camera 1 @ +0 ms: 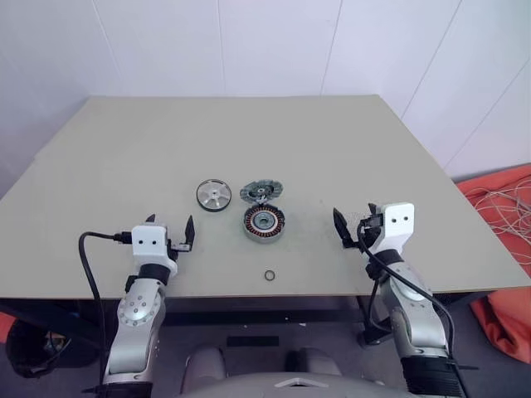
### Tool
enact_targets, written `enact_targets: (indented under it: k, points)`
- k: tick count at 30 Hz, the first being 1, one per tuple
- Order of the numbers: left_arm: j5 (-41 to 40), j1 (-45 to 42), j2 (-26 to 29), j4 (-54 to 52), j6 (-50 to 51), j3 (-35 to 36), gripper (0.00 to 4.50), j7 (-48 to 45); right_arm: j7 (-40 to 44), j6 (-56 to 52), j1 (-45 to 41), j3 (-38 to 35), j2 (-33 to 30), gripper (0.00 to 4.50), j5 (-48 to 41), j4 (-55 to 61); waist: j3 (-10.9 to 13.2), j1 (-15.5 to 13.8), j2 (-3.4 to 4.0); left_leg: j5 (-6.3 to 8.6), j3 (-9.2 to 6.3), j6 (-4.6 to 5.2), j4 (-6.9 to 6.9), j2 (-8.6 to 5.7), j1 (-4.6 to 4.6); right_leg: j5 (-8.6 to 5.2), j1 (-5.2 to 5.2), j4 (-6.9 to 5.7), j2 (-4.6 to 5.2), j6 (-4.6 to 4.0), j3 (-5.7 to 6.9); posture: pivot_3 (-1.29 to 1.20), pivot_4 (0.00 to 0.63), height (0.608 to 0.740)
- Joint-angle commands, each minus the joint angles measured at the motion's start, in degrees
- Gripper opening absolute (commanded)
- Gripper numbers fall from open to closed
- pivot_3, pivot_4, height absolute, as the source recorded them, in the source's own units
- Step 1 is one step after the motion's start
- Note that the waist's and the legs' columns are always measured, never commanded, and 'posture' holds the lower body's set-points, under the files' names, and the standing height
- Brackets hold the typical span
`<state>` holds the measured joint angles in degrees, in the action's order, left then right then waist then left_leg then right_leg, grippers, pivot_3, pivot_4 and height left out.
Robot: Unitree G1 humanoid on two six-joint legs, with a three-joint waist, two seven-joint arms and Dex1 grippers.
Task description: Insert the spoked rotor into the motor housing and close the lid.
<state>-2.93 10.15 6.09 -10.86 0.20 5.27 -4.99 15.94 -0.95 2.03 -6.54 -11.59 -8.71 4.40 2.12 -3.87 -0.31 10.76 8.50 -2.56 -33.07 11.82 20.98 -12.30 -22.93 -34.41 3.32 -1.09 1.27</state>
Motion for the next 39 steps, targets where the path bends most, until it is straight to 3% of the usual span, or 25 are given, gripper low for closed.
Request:
enact_targets:
  k: [1,11,20,28,39]
  points:
    - [-0.38,-0.22,0.21,-1.42,-1.54,0.82,4.50,0.06,1.71,4.36,-1.09,-0.21,-1.10,4.48,-0.01,-0.54,0.00,0.00,0.00,0.00,0.00,0.00,0.00,0.00,0.00,0.00,0.01,0.00,0.00,0.00,0.00,0.00,0.000,0.740]
    - [-0.46,0.71,-1.51,-2.44,-1.58,1.25,4.50,1.36,-1.44,-0.05,0.98,1.21,1.87,4.48,-0.53,3.60,0.01,0.00,0.01,0.00,0.00,0.00,0.00,-0.01,0.02,0.00,-0.02,0.01,0.00,0.00,0.00,0.00,0.000,0.740]
    - [-0.17,0.72,-1.50,-2.82,-0.72,1.06,4.50,1.52,12.31,-1.59,-4.04,6.42,-5.36,4.48,-1.63,0.10,0.01,0.04,0.01,0.00,0.00,0.00,0.00,0.00,0.01,0.00,-0.01,0.01,0.01,0.00,-0.01,0.00,0.000,0.740]
    - [0.12,0.97,-1.89,-2.65,-0.61,0.50,4.50,1.80,32.22,-3.16,-12.49,16.08,-12.66,4.48,-2.44,-4.29,0.01,-0.01,0.01,0.00,0.00,0.00,-0.01,0.02,0.04,0.00,0.02,0.00,0.00,-0.01,0.01,0.00,0.000,0.740]
    - [0.02,1.45,-2.22,-2.63,-0.85,0.48,4.50,2.21,48.34,-2.69,-23.01,21.91,-14.11,4.48,-2.20,-11.53,0.01,-0.05,0.01,0.04,0.01,0.07,-0.05,0.06,0.05,0.02,0.04,-0.02,0.02,-0.05,0.02,0.00,0.000,0.740]
